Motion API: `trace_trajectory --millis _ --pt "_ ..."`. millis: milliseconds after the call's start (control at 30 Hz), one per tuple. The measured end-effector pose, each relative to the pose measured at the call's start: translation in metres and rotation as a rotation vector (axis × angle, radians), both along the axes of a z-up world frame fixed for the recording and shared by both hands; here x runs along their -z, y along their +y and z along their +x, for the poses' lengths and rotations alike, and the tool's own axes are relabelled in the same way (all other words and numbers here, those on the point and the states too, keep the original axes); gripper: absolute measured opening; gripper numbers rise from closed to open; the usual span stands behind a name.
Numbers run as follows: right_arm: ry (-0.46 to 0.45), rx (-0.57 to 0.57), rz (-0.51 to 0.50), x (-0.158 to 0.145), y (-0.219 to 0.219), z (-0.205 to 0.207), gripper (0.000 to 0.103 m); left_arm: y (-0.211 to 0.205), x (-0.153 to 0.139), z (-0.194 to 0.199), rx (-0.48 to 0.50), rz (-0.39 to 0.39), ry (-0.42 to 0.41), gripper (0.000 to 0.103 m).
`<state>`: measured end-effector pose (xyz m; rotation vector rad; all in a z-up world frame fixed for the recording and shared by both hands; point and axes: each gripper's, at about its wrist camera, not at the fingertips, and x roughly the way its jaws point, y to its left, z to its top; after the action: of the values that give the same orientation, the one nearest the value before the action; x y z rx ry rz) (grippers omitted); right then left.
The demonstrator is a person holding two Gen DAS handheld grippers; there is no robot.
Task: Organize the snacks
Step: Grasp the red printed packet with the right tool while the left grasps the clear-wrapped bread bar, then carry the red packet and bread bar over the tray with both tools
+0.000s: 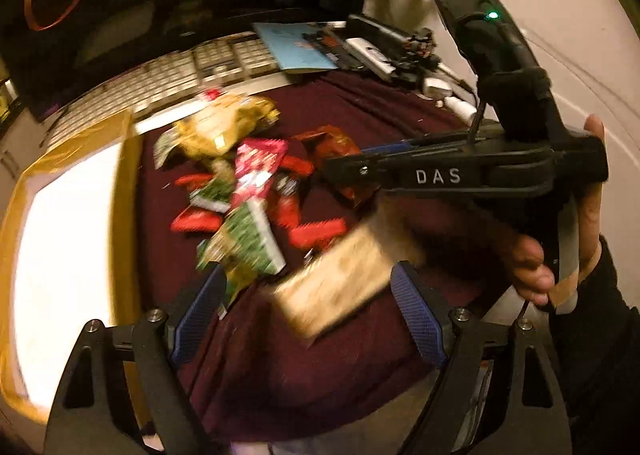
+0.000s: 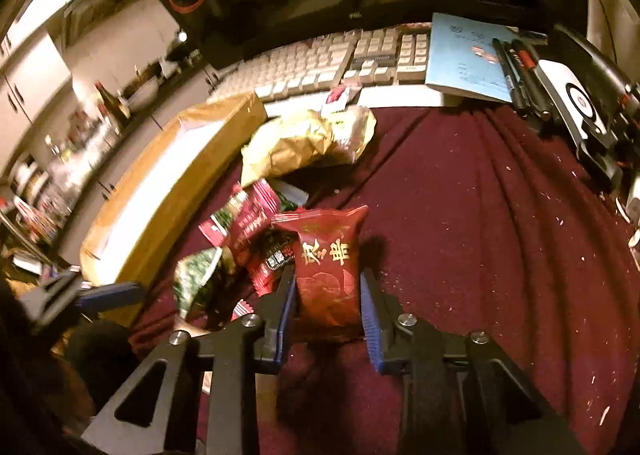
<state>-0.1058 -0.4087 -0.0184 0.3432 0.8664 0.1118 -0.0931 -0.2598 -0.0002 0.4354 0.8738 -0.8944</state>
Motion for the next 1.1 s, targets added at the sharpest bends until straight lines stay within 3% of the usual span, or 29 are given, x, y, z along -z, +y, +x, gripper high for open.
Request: trace_trajectory --millis 200,333,467,533,567,600,700,800,833,967,1100 --pt "-0.055 0.086 0.070 -0.004 -0.022 -0.010 0.030 -0.027 0.007 -0.008 0.141 0.044 -0.021 0.085" --pt "-0.063 0.139 0.094 -0.002 -0.032 -0.013 0.030 -0.026 0.007 -0.024 0.232 0.013 -0.002 0.085" --pt "-0.065 0.141 0.103 0.000 -0.035 -0.011 0.030 -0.040 0.028 -0.027 0.188 0.137 -0.101 0.085" --pt "-0.069 0.139 0.101 0.000 -0.033 -0.011 0.030 -0.036 0.029 -0.024 0.183 0.111 -0.100 0.082" --pt "-0.067 0.138 0.103 0.000 -0.034 -0.011 0.030 -0.032 0.029 -0.022 0.176 0.110 -0.096 0.071" --pt "-0.067 0.139 0.105 0.001 -0.034 -0.011 0.030 -0.027 0.030 -0.021 0.168 0.110 -0.084 0.068" --pt "-0.069 0.141 0.120 0.001 -0.036 -0.014 0.030 -0.010 0.029 -0.018 0.156 0.090 -0.075 0.064" --pt "-0.077 0.145 0.114 0.000 -0.035 -0.014 0.030 -0.001 0.027 -0.006 0.082 0.063 -0.021 0.047" --pt "-0.080 0.147 0.104 0.000 -0.034 -0.014 0.030 0.001 0.027 -0.003 0.061 0.046 -0.011 0.036" --pt "-0.112 0.152 0.030 -0.005 -0.023 -0.019 0.030 0.006 0.028 -0.002 0.015 -0.011 0.023 0.035" --pt "-0.157 0.164 0.024 -0.011 -0.021 -0.025 0.030 0.024 0.013 0.003 -0.018 -0.169 0.101 0.035"
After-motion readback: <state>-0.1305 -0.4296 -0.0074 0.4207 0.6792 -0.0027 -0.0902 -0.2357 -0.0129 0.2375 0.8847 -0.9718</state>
